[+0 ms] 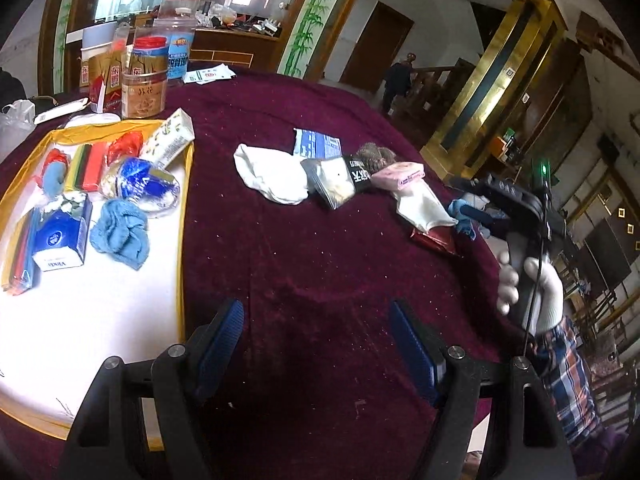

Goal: Organize soft objects
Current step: 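Grasp the black printed snack bag with the left gripper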

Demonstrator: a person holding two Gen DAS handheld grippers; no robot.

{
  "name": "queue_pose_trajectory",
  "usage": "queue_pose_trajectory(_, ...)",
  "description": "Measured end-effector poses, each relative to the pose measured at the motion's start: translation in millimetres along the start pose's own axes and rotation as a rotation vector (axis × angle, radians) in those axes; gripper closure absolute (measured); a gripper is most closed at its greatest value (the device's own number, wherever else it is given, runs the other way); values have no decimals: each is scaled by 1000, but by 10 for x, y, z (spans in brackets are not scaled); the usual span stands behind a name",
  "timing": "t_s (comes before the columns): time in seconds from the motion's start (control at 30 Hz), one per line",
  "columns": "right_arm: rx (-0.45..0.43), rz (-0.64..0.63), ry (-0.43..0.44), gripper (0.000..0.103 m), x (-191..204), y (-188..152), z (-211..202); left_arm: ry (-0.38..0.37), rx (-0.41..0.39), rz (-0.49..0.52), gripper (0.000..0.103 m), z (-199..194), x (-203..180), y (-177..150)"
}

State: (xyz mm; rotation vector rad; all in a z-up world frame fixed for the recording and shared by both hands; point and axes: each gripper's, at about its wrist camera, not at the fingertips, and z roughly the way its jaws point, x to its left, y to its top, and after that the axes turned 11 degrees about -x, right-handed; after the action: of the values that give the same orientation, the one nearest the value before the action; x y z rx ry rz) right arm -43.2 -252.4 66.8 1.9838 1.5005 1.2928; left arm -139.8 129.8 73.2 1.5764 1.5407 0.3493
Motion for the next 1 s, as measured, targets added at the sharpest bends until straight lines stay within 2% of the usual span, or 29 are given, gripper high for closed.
queue_pose_trajectory(0.2,0,-48,46,30,313,95,239,-3,29,24,25,74,-84,16)
queue_pose_trajectory(0.33,-59,-116,23,30,432,132,358,9,31,101,25,160,-227,150)
queue_pose_trajectory(0.4,-85,-108,24,30,379,124,372,14,37,144,25,273,-323,262)
queue_pose_trajectory(0.53,-66,3,76,30,112,128,349,14,60,212,25,651,-519,483)
queue_pose_trajectory(0.67,-62,126,93,29,-147,178,339,34,104,350,24,1283,-757,660)
queue_pose_trajectory(0.83,-61,150,80,28,-195,198,337,93,109,539,23,1775,-966,779)
queue_pose_trajectory(0.93,-55,134,75,28,-168,206,351,114,106,624,11,2030,-1006,812)
queue_pose_trajectory(1.0,-53,122,75,28,-141,203,351,134,102,646,11,2161,-994,807)
